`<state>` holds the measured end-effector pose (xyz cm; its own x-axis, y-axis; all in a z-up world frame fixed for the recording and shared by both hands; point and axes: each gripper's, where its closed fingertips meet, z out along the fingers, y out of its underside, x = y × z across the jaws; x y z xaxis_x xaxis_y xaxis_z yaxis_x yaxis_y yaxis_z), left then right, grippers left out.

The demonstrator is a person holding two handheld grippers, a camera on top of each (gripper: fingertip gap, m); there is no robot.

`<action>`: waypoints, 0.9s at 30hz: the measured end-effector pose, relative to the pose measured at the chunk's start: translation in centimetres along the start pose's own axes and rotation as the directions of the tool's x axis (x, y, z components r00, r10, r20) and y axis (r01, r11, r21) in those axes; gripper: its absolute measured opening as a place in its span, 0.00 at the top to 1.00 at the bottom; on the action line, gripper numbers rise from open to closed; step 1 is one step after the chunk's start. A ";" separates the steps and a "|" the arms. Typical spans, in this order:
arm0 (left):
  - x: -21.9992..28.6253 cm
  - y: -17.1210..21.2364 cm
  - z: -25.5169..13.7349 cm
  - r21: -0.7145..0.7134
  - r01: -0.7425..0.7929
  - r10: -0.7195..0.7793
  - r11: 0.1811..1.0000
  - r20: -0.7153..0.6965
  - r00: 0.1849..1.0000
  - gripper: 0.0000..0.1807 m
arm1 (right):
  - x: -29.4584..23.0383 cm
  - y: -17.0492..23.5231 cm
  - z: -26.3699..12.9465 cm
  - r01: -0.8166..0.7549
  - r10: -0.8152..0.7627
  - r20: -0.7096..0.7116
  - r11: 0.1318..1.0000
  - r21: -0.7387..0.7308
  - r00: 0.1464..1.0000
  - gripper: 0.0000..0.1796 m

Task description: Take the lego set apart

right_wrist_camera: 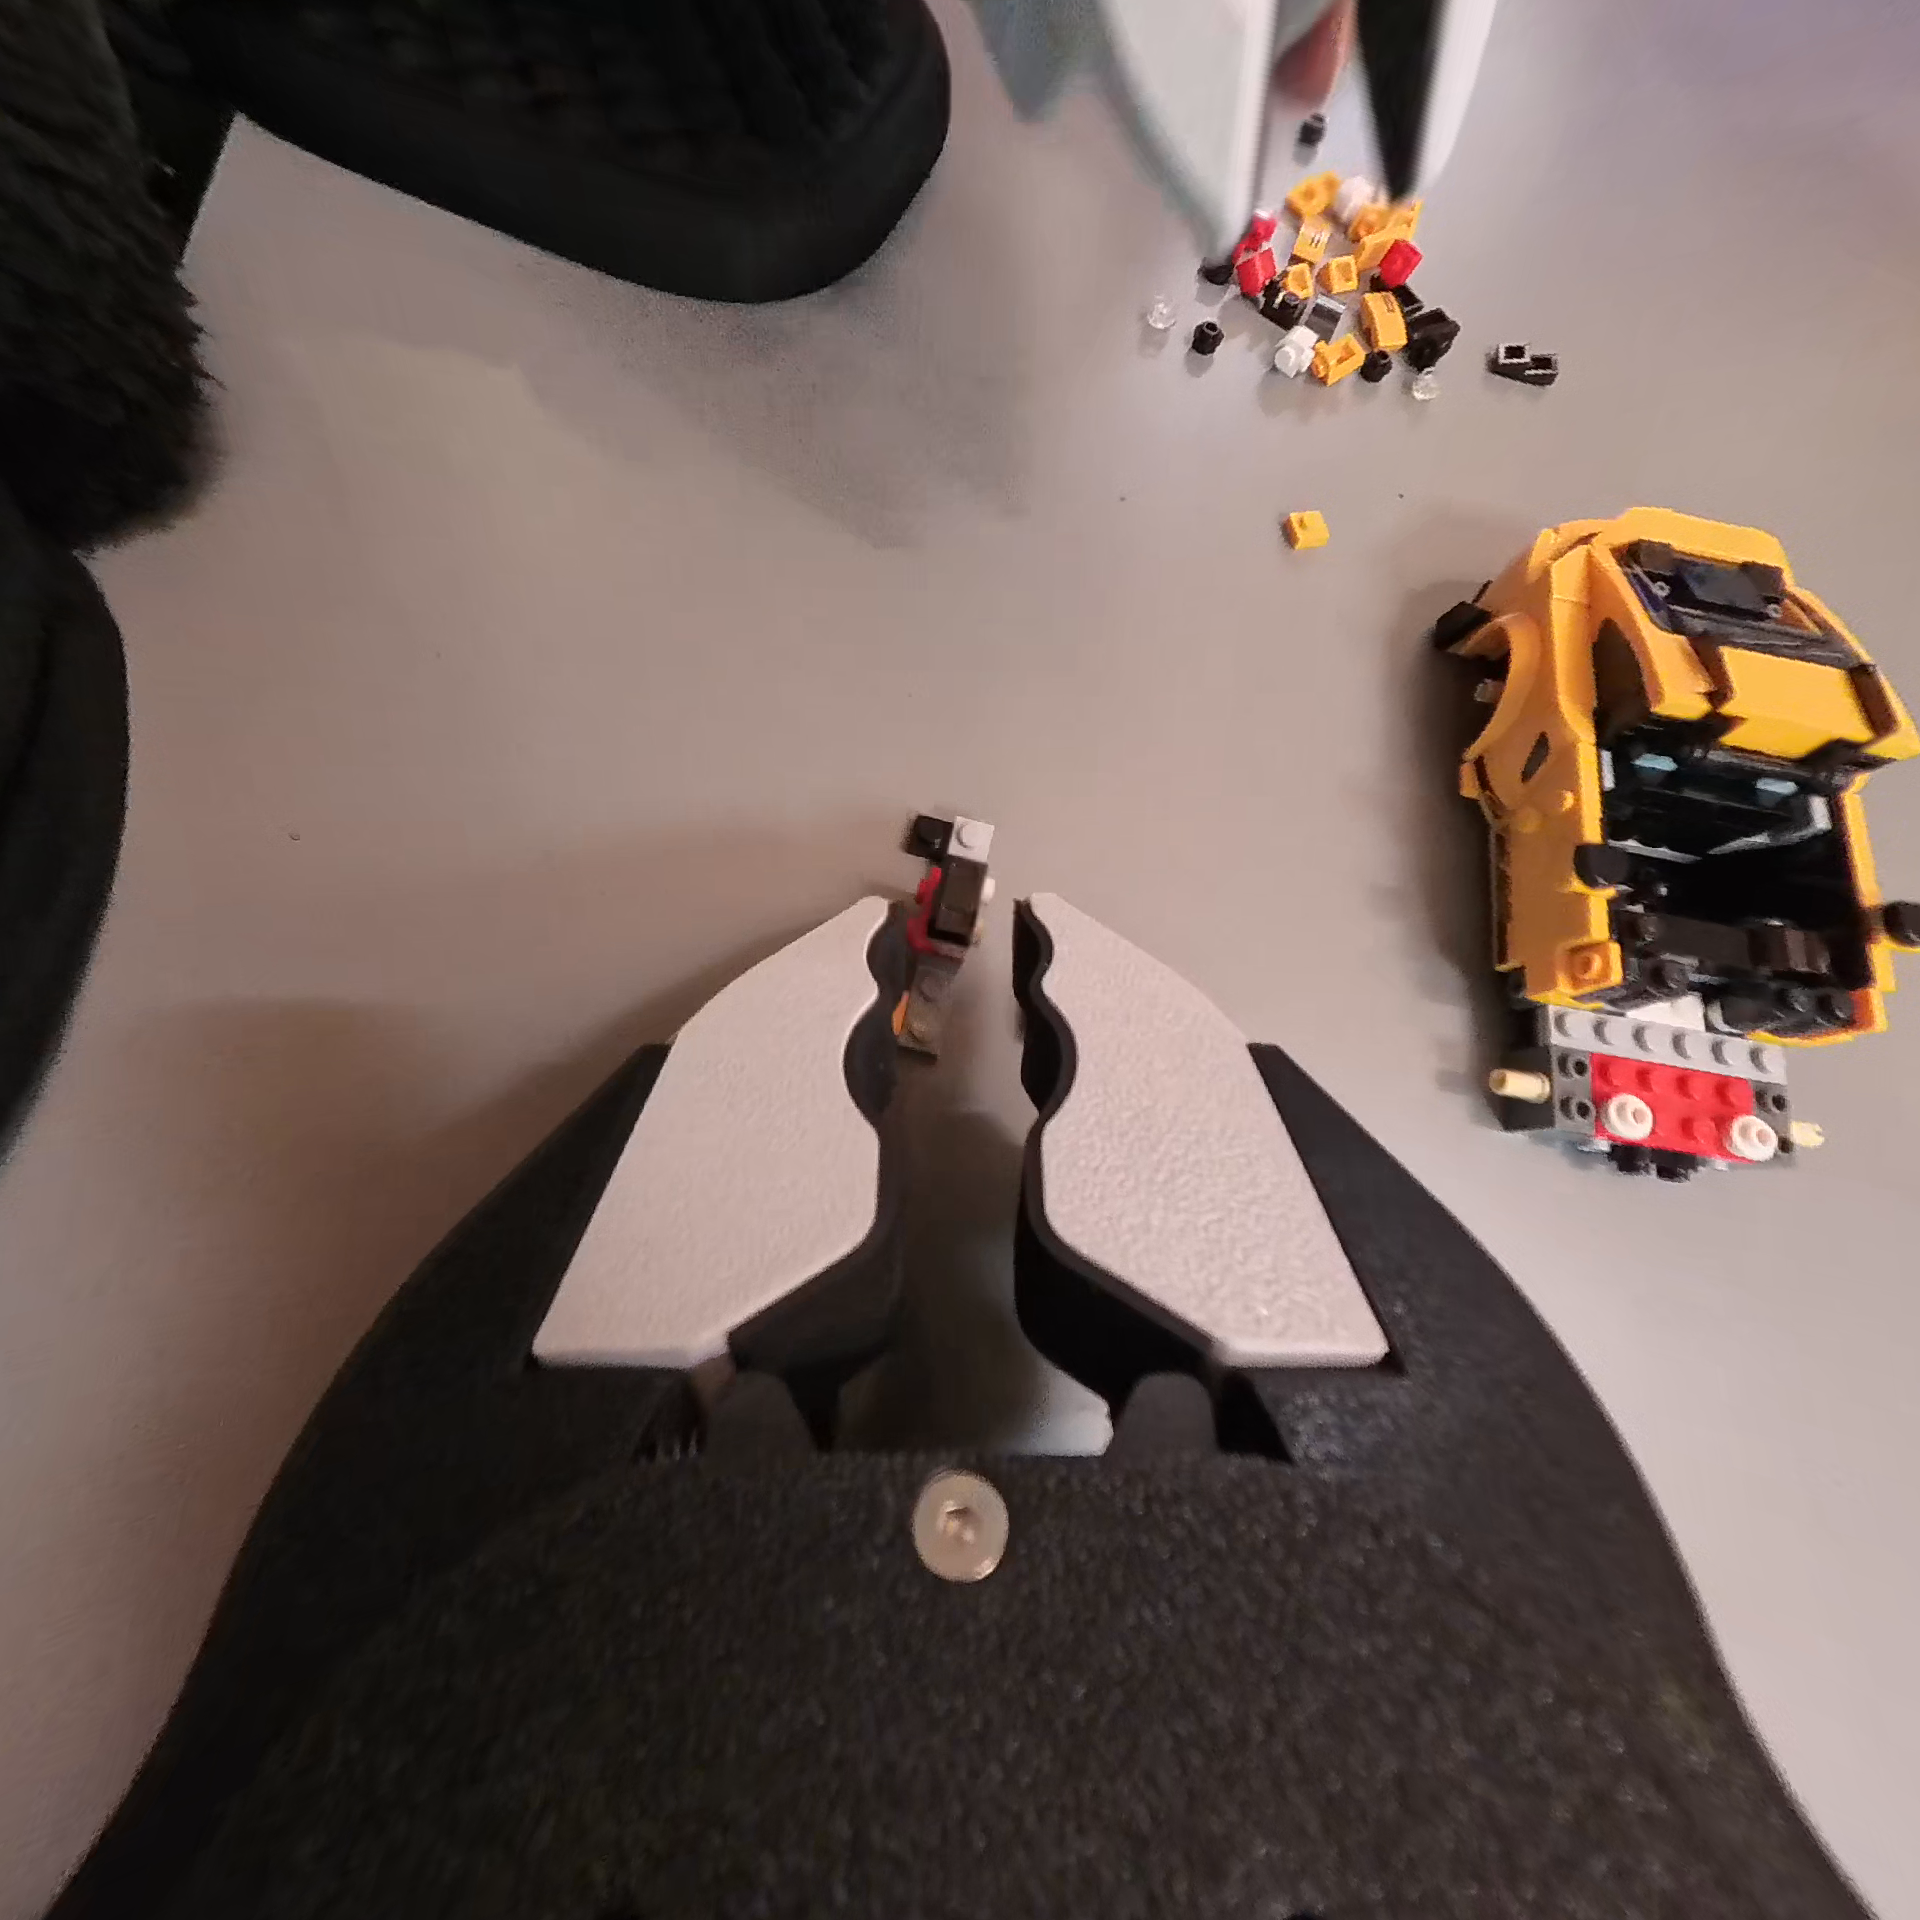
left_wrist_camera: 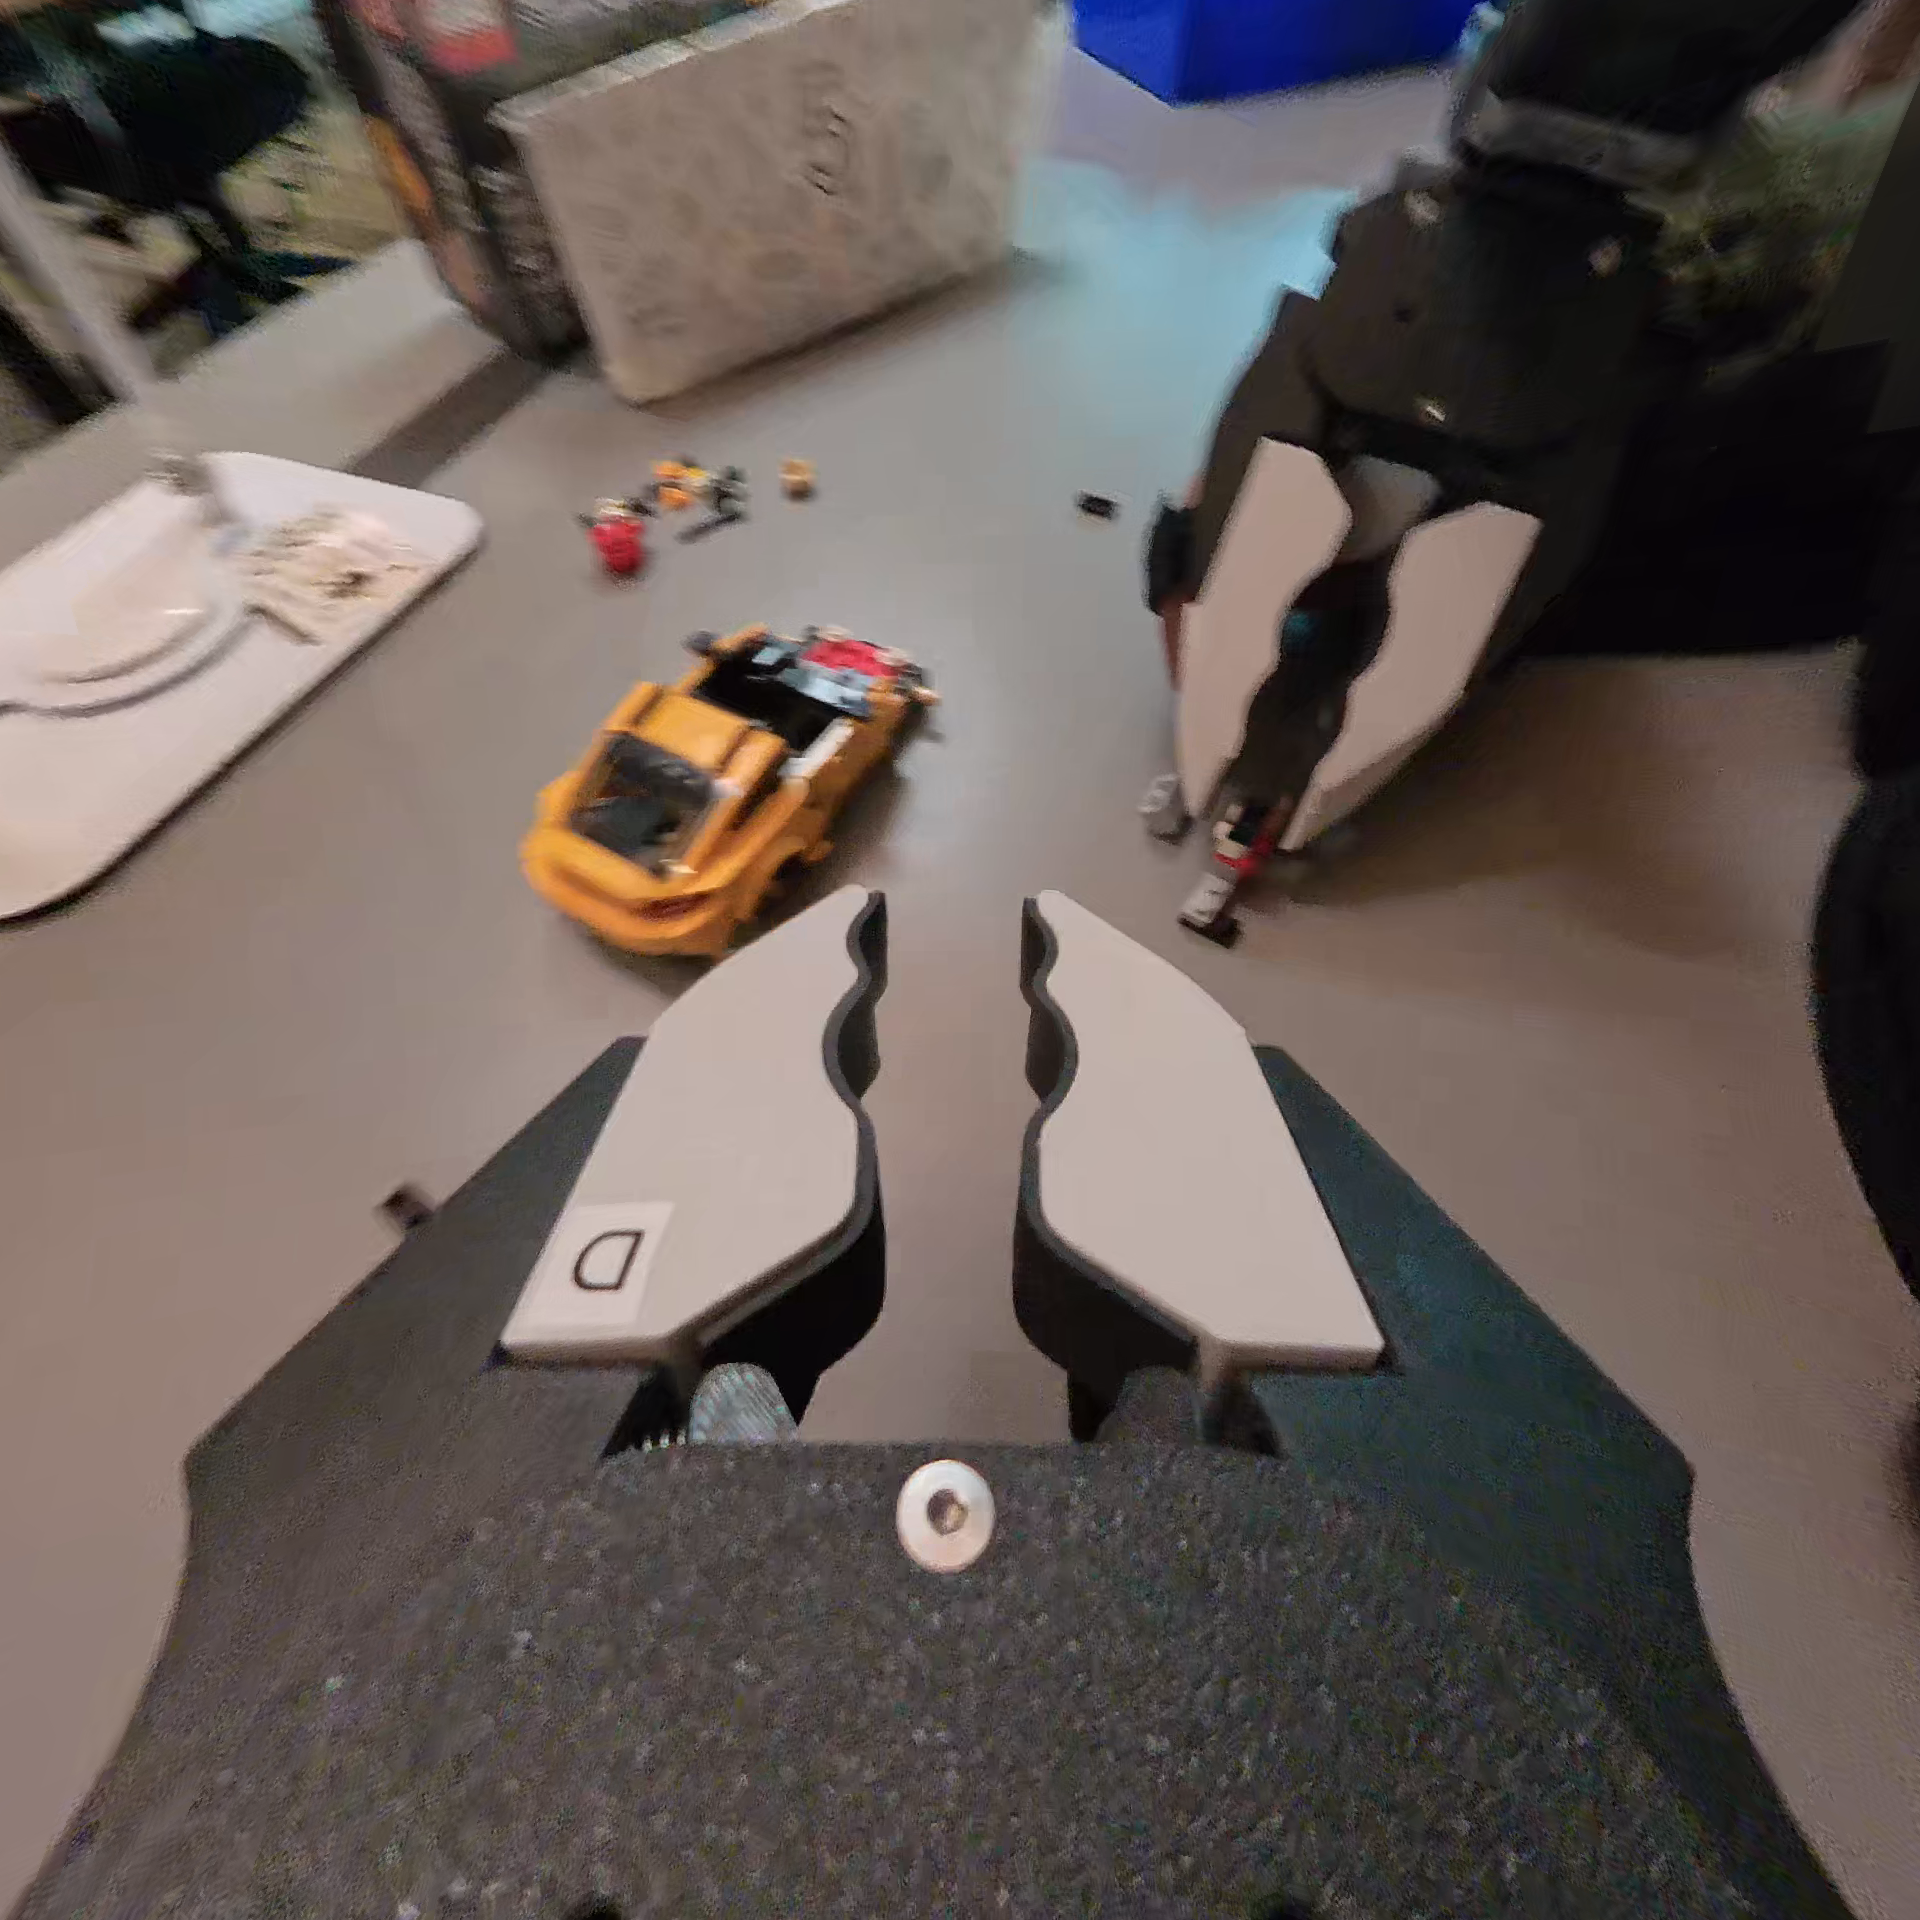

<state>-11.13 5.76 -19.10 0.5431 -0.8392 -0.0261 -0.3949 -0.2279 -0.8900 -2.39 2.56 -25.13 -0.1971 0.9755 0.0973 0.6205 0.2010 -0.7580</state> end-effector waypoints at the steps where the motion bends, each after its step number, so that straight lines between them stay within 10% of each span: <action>1: 1.1 0.4 0.9 -0.030 -0.023 0.022 0.999 -0.040 0.999 0.87 | -0.1 0.0 0.1 0.000 0.000 0.004 1.000 -0.003 1.000 0.90; 14: 8.5 -1.9 5.5 0.058 -0.053 0.068 0.997 -0.306 0.950 0.91 | -0.1 -5.7 -3.4 -0.119 0.092 0.087 0.915 0.386 0.992 0.94; 27: 8.9 1.0 6.4 -0.207 0.071 -0.136 0.976 -0.319 0.938 0.93 | -0.3 -3.7 -1.9 0.115 -0.102 -0.072 0.972 0.204 0.992 0.96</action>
<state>-1.92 1.21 -23.13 0.3267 -0.9136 0.2419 -0.5002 -0.3843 -0.7759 -3.16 1.71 -21.15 -0.2046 0.9537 0.2203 0.4260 0.2894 -0.8572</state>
